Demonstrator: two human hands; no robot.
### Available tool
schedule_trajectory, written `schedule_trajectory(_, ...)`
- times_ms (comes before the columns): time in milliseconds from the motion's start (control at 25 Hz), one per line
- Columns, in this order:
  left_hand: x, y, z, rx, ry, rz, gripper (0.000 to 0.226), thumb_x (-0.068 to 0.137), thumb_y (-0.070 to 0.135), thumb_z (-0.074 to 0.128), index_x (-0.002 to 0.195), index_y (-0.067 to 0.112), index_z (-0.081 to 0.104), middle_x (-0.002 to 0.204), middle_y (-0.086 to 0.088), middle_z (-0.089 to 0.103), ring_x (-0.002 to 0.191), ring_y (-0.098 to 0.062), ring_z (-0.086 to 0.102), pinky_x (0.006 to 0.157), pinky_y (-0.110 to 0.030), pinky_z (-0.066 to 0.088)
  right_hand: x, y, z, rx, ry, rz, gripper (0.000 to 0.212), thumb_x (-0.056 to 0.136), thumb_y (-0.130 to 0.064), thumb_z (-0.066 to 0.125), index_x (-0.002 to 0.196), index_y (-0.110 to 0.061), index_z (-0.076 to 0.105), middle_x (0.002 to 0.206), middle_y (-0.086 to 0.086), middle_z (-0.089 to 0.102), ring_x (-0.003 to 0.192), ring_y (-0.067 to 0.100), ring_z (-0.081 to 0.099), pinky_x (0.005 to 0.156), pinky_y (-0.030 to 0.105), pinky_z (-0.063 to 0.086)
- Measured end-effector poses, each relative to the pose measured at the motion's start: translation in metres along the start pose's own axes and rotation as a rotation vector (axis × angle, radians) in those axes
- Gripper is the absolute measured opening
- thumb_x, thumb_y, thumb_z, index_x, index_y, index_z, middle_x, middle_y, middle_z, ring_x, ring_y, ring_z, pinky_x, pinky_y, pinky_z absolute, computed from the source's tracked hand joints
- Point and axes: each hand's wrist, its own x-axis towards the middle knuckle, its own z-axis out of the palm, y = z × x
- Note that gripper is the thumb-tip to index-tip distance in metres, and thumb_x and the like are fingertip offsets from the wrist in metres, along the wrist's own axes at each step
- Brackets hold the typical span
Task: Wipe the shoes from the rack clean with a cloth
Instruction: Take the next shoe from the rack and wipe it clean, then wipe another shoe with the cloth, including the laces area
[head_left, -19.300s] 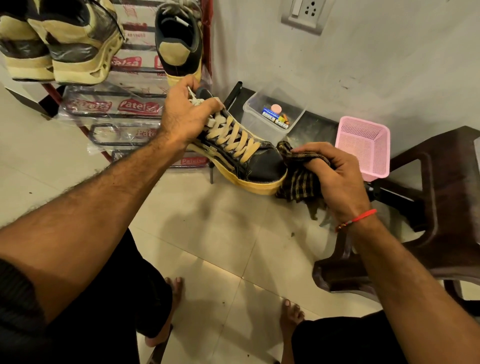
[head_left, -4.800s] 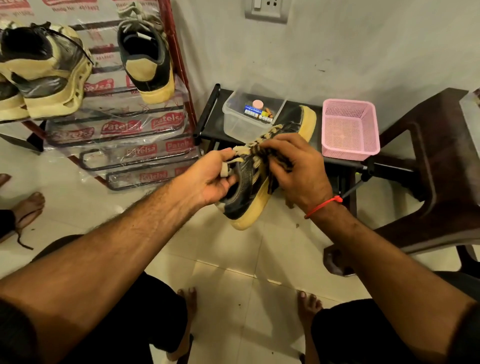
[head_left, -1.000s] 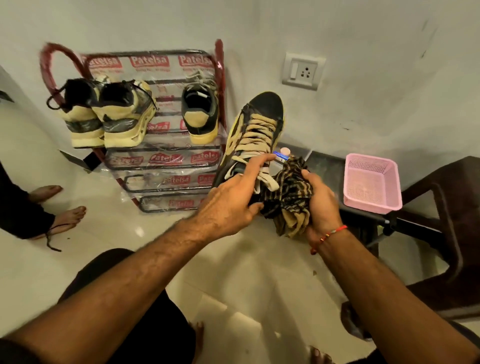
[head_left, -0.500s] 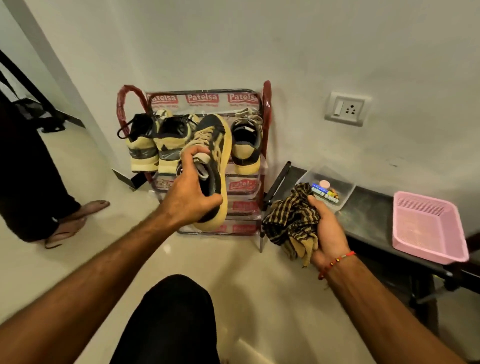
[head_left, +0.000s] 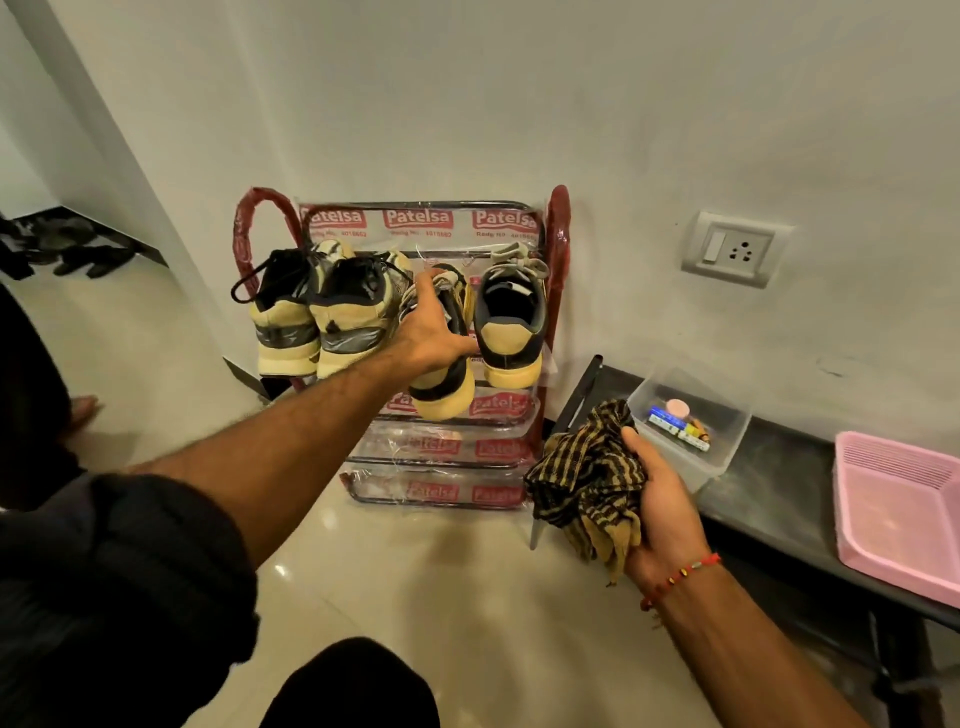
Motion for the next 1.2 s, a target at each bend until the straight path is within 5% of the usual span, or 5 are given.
schedule_trajectory(520, 0.057, -0.006, 0.003, 0.467, -0.051, 0.190, 0.119, 0.092, 0.017, 0.072, 0.153, 0.044, -0.027, 0.126, -0.028, 0.059, 0.101, -0.038, 0.068, 0.093, -0.053, 0.057, 0.012, 0.003, -0.006, -0.015, -0.004, -0.044, 0.042, 0.094, -0.030, 0.062, 0.131, -0.012, 0.060, 0.126, 0.022, 0.066, 0.115, 0.041, 0.064, 0.102, 0.063, 0.046)
schedule_trajectory(680, 0.048, -0.016, -0.004, 0.249, 0.166, 0.244, 0.081, 0.098, 0.021, 0.061, 0.159, 0.028, 0.009, 0.093, -0.005, 0.069, 0.085, -0.023, 0.069, 0.082, -0.045, 0.061, 0.011, 0.003, -0.006, -0.051, 0.000, -0.055, 0.041, 0.095, -0.031, 0.061, 0.131, -0.013, 0.060, 0.123, 0.022, 0.067, 0.114, 0.041, 0.065, 0.101, 0.064, 0.046)
schedule_trajectory(800, 0.031, -0.034, -0.003, 0.504, 0.381, 0.371, 0.061, 0.096, 0.043, 0.060, 0.148, 0.022, 0.036, 0.126, -0.007, 0.059, 0.118, -0.027, 0.053, 0.103, -0.050, 0.045, 0.011, 0.003, -0.005, -0.053, 0.007, -0.058, 0.042, 0.094, -0.031, 0.062, 0.131, -0.013, 0.061, 0.124, 0.021, 0.067, 0.114, 0.040, 0.065, 0.103, 0.064, 0.045)
schedule_trajectory(1000, 0.009, -0.076, 0.002, 0.617, 0.226, 0.283, 0.074, 0.087, 0.058, 0.070, 0.147, 0.028, 0.040, 0.155, -0.008, 0.027, 0.138, -0.034, 0.030, 0.113, -0.054, 0.040, 0.007, 0.007, -0.002, -0.071, 0.004, -0.059, 0.040, 0.094, -0.031, 0.062, 0.130, -0.013, 0.062, 0.123, 0.020, 0.068, 0.113, 0.039, 0.066, 0.103, 0.063, 0.045)
schedule_trajectory(1200, 0.019, -0.064, 0.005, 0.570, 0.201, 0.247, 0.070, 0.086, 0.049, 0.075, 0.144, 0.023, 0.047, 0.150, -0.007, 0.035, 0.137, -0.034, 0.030, 0.112, -0.052, 0.042, 0.007, 0.009, -0.002, -0.135, 0.002, -0.056, 0.039, 0.095, -0.036, 0.060, 0.129, -0.016, 0.061, 0.119, 0.020, 0.070, 0.107, 0.041, 0.068, 0.097, 0.072, 0.042)
